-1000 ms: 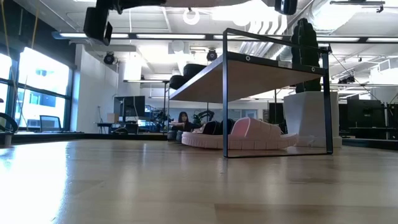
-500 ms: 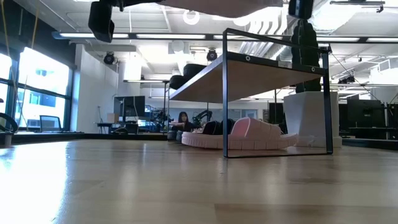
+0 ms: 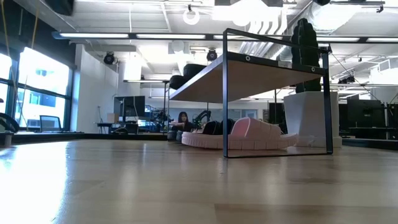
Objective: Pick and place slides into the shelf
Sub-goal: Put the pink slide under the shelf
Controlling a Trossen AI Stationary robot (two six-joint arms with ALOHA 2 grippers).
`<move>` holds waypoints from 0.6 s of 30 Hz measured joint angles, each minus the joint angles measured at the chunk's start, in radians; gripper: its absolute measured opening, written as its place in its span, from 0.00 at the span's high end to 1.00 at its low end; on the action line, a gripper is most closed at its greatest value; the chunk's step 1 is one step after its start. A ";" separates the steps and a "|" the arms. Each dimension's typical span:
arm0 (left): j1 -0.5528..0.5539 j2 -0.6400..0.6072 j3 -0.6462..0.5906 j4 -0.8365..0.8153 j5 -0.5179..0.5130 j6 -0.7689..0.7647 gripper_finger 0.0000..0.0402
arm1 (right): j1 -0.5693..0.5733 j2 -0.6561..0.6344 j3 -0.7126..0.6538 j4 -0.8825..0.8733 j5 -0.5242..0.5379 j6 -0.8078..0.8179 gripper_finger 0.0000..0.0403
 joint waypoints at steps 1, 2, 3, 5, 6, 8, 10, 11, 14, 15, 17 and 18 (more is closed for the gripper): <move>-0.025 -0.005 0.000 -0.010 -0.015 -0.015 0.91 | 0.012 0.000 0.000 -0.005 0.012 -0.004 0.64; -0.050 -0.012 0.000 -0.026 -0.018 -0.037 0.91 | 0.024 0.000 0.000 -0.015 0.020 -0.007 0.64; -0.077 -0.021 0.000 -0.041 -0.022 -0.061 0.91 | 0.034 0.000 0.000 -0.022 0.028 -0.007 0.64; -0.120 -0.038 0.000 -0.071 -0.045 -0.120 0.91 | 0.052 0.002 0.000 -0.029 0.041 -0.007 0.64; -0.140 -0.047 0.000 -0.092 -0.061 -0.152 0.91 | 0.060 0.003 0.000 -0.031 0.048 -0.007 0.64; -0.173 -0.067 0.000 -0.161 -0.098 -0.223 0.91 | 0.076 0.003 0.000 -0.029 0.065 -0.007 0.64; -0.199 -0.083 0.000 -0.251 -0.126 -0.301 0.91 | 0.089 0.002 0.000 -0.026 0.071 -0.007 0.64; -0.209 -0.087 0.000 -0.296 -0.131 -0.351 0.91 | 0.095 0.003 0.000 -0.026 0.074 -0.006 0.64; -0.226 -0.100 0.000 -0.454 -0.095 -0.552 0.91 | 0.116 0.003 0.000 -0.025 0.093 -0.006 0.64; -0.230 -0.104 0.000 -0.509 -0.059 -0.628 0.91 | 0.123 0.003 0.000 -0.025 0.100 -0.006 0.64; -0.230 -0.106 0.000 -0.618 0.015 -0.761 0.91 | 0.136 0.003 0.000 -0.025 0.115 -0.002 0.64; -0.231 -0.106 0.000 -0.663 0.033 -0.813 0.91 | 0.141 0.003 0.000 -0.024 0.115 -0.001 0.64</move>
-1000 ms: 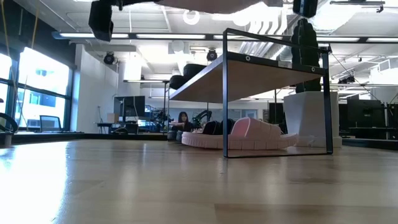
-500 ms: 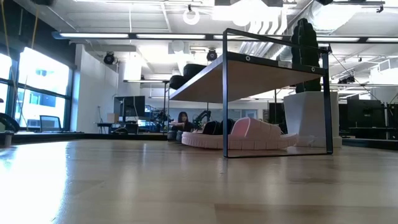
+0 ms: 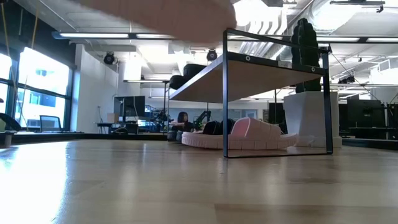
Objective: Pick and place slides into the shelf
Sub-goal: Put the pink slide under the shelf
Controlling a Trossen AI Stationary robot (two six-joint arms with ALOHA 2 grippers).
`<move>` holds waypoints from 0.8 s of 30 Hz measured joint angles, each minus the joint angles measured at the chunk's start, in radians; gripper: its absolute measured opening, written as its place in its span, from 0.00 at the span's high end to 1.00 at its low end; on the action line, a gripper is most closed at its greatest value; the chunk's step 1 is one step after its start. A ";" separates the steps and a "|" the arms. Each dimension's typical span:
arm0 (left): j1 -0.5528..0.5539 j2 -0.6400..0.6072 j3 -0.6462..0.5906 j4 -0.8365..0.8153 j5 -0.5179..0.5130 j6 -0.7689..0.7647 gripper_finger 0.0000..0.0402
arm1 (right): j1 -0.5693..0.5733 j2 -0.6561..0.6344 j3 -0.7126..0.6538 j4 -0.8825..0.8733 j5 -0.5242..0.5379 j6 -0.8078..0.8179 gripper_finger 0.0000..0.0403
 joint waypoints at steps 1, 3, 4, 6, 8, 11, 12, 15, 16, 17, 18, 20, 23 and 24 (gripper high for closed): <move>-0.006 0.000 0.000 -0.042 0.007 -0.044 0.91 | 0.004 0.000 0.000 0.000 0.002 0.001 0.64; -0.018 -0.001 0.002 -0.116 -0.004 -0.111 0.91 | 0.012 0.000 0.000 0.002 0.005 0.002 0.64; -0.024 -0.001 0.009 -0.158 -0.003 -0.148 0.91 | 0.014 0.000 0.000 0.003 0.009 0.002 0.64; -0.043 -0.001 0.030 -0.240 -0.003 -0.240 0.91 | 0.021 0.000 0.000 0.003 0.025 0.002 0.64; -0.068 -0.001 0.056 -0.336 0.000 -0.318 0.91 | 0.028 0.000 0.000 0.003 0.038 0.002 0.64; -0.095 -0.001 0.088 -0.484 0.031 -0.458 0.91 | 0.035 0.000 0.000 0.003 0.048 0.002 0.64; -0.096 -0.001 0.092 -0.520 0.057 -0.504 0.91 | 0.038 0.000 0.000 0.003 0.053 0.002 0.64; -0.087 0.009 0.091 -0.628 0.099 -0.603 0.91 | 0.046 0.000 0.000 0.003 0.082 0.002 0.64; -0.075 0.020 0.091 -0.651 0.104 -0.621 0.91 | 0.047 0.000 0.000 0.003 0.087 0.002 0.64; -0.058 0.034 0.091 -0.670 0.115 -0.630 0.91 | 0.047 0.000 0.000 0.003 0.089 -0.002 0.64; -0.039 0.046 0.091 -0.688 0.127 -0.631 0.91 | 0.047 0.000 0.000 0.003 0.089 -0.003 0.64; 0.003 0.073 0.091 -0.700 0.154 -0.628 0.91 | 0.047 0.000 0.000 0.000 0.089 -0.004 0.64; 0.066 0.122 0.090 -0.691 0.208 -0.594 0.91 | 0.047 0.000 0.000 -0.008 0.089 -0.006 0.64; 0.082 0.134 0.089 -0.685 0.226 -0.583 0.91 | 0.047 0.000 0.000 -0.016 0.088 -0.006 0.64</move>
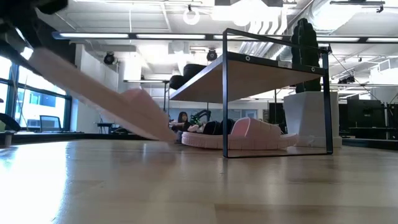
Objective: Pick and place slides into the shelf
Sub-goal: Put the pink slide under the shelf
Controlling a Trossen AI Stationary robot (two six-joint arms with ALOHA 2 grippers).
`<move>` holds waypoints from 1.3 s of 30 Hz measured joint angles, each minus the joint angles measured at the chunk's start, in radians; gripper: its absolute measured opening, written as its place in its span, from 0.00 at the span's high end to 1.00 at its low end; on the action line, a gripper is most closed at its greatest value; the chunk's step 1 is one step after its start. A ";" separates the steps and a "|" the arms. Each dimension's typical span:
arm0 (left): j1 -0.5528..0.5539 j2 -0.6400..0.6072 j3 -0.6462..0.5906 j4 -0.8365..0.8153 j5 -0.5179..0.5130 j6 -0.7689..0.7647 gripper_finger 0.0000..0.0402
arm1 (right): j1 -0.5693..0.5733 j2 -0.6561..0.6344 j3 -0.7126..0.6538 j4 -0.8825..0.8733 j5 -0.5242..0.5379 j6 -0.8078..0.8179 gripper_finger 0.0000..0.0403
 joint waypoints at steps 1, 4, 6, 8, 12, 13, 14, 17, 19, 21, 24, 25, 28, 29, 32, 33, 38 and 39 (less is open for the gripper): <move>0.014 0.011 0.000 0.013 0.016 0.010 0.91 | 0.000 0.000 0.000 -0.014 -0.003 -0.003 0.64; 0.041 0.041 0.000 0.080 0.042 0.054 0.91 | 0.000 0.000 0.000 -0.069 0.003 -0.013 0.64; 0.048 0.050 0.000 0.111 0.050 0.096 0.91 | 0.000 0.000 -0.001 -0.092 0.017 0.013 0.64; 0.064 0.054 0.000 0.142 0.076 0.127 0.91 | 0.000 0.000 -0.001 -0.103 0.022 0.026 0.64; 0.101 0.054 0.000 0.159 0.132 0.158 0.91 | 0.000 0.000 -0.001 -0.106 0.020 0.027 0.65; 0.110 0.054 0.000 0.162 0.135 0.174 0.91 | 0.000 0.000 -0.001 -0.111 0.020 0.027 0.65; 0.119 0.054 0.000 0.168 0.137 0.191 0.91 | 0.000 0.000 -0.001 -0.119 0.024 0.027 0.65; 0.160 0.054 -0.023 0.255 0.190 0.268 0.91 | 0.000 0.000 -0.001 -0.135 0.039 0.027 0.66; 0.189 0.054 -0.044 0.331 0.246 0.314 0.91 | 0.000 0.000 -0.001 -0.136 0.041 0.027 0.66; 0.217 0.054 -0.067 0.395 0.275 0.359 0.91 | 0.000 0.000 -0.001 -0.137 0.041 0.027 0.66; 0.258 0.054 -0.094 0.442 0.289 0.417 0.91 | 0.000 0.000 -0.001 -0.139 0.041 0.027 0.66; 0.272 0.054 -0.098 0.451 0.296 0.434 0.91 | 0.000 0.000 -0.001 -0.139 0.041 0.027 0.66; 0.319 0.054 -0.118 0.502 0.320 0.492 0.91 | 0.000 0.000 -0.001 -0.139 0.041 0.027 0.66; 0.336 0.054 -0.127 0.527 0.341 0.513 0.91 | 0.000 0.000 -0.001 -0.139 0.041 0.027 0.66; 0.385 0.054 -0.146 0.602 0.406 0.576 0.91 | 0.000 0.001 -0.001 -0.140 0.041 0.027 0.66; 0.400 0.054 -0.149 0.613 0.425 0.594 0.91 | 0.000 0.001 -0.001 -0.140 0.041 0.027 0.66; 0.461 0.054 -0.150 0.618 0.507 0.634 0.91 | 0.000 0.001 -0.001 -0.144 0.041 0.027 0.66; 0.472 0.054 -0.150 0.623 0.509 0.652 0.91 | 0.000 0.001 -0.001 -0.148 0.042 0.026 0.66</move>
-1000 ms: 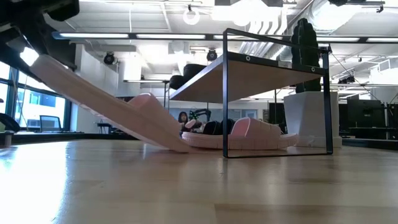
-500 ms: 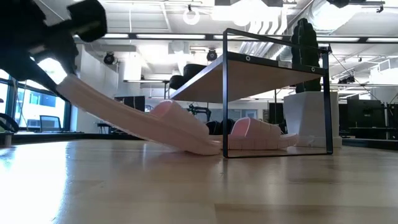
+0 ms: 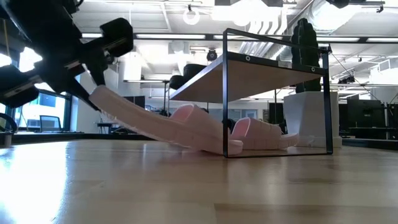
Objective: Pick and place slides into the shelf
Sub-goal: Put the pink slide under the shelf
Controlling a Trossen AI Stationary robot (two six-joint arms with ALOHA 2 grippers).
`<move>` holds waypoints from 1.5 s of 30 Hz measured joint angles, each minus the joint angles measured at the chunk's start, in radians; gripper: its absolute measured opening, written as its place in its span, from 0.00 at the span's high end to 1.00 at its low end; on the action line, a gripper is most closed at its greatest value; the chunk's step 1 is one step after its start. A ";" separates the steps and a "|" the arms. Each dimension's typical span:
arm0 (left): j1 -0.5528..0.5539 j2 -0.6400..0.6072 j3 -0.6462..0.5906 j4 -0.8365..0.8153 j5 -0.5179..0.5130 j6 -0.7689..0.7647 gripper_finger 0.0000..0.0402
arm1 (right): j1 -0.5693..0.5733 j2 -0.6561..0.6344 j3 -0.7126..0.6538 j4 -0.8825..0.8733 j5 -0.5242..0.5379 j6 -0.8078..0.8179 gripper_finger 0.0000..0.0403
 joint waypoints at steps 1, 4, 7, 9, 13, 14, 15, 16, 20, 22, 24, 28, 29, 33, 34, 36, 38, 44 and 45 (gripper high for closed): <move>0.013 0.000 0.000 0.006 0.006 0.018 0.91 | 0.000 0.000 0.000 -0.001 0.003 -0.004 0.66; 0.063 0.006 0.000 0.053 0.063 0.050 0.91 | 0.000 0.000 0.000 -0.001 0.008 -0.010 0.66; 0.105 0.013 0.000 0.092 0.125 0.088 0.91 | 0.000 0.000 0.000 0.000 0.003 0.003 0.66; 0.129 0.029 0.000 0.115 0.135 0.118 0.91 | 0.000 0.001 0.000 -0.001 0.000 0.023 0.66; 0.176 0.060 0.000 0.126 0.153 0.140 0.91 | 0.000 0.000 0.000 -0.064 -0.007 0.131 0.66; 0.188 0.069 0.000 0.130 0.155 0.149 0.91 | 0.000 -0.001 0.000 -0.085 -0.010 0.159 0.66; 0.196 0.082 0.000 0.146 0.158 0.158 0.91 | 0.002 -0.001 0.000 -0.104 -0.011 0.185 0.66; 0.203 0.095 0.000 0.169 0.162 0.166 0.91 | 0.007 -0.001 -0.002 -0.118 -0.010 0.208 0.66; 0.233 0.147 0.000 0.252 0.192 0.199 0.91 | 0.042 -0.008 -0.040 -0.116 -0.011 0.287 0.66; 0.245 0.164 0.000 0.270 0.202 0.207 0.91 | 0.066 -0.020 -0.070 -0.117 0.001 0.357 0.66; 0.248 0.182 0.000 0.278 0.204 0.210 0.91 | 0.096 -0.040 -0.115 -0.119 0.017 0.447 0.66; 0.247 0.194 0.000 0.288 0.193 0.211 0.91 | 0.167 -0.095 -0.225 -0.156 0.117 0.680 0.66; 0.247 0.196 0.000 0.287 0.193 0.211 0.91 | 0.182 -0.109 -0.258 -0.187 0.144 0.758 0.66; 0.247 0.196 0.000 0.289 0.190 0.211 0.91 | 0.203 -0.149 -0.413 -0.328 0.244 1.090 0.68; 0.247 0.196 0.000 0.291 0.189 0.211 0.91 | 0.199 -0.158 -0.452 -0.345 0.255 1.148 0.70; 0.247 0.196 0.000 0.292 0.185 0.211 0.91 | 0.189 -0.170 -0.524 -0.342 0.271 1.212 0.75; 0.247 0.196 0.000 0.292 0.184 0.211 0.91 | 0.173 -0.172 -0.586 -0.279 0.277 1.213 0.83; 0.247 0.196 0.000 0.295 0.182 0.210 0.91 | 0.107 -0.170 -0.724 -0.043 0.282 1.127 0.98; 0.247 0.196 0.000 0.295 0.182 0.210 0.91 | 0.092 -0.170 -0.741 -0.010 0.288 1.111 0.97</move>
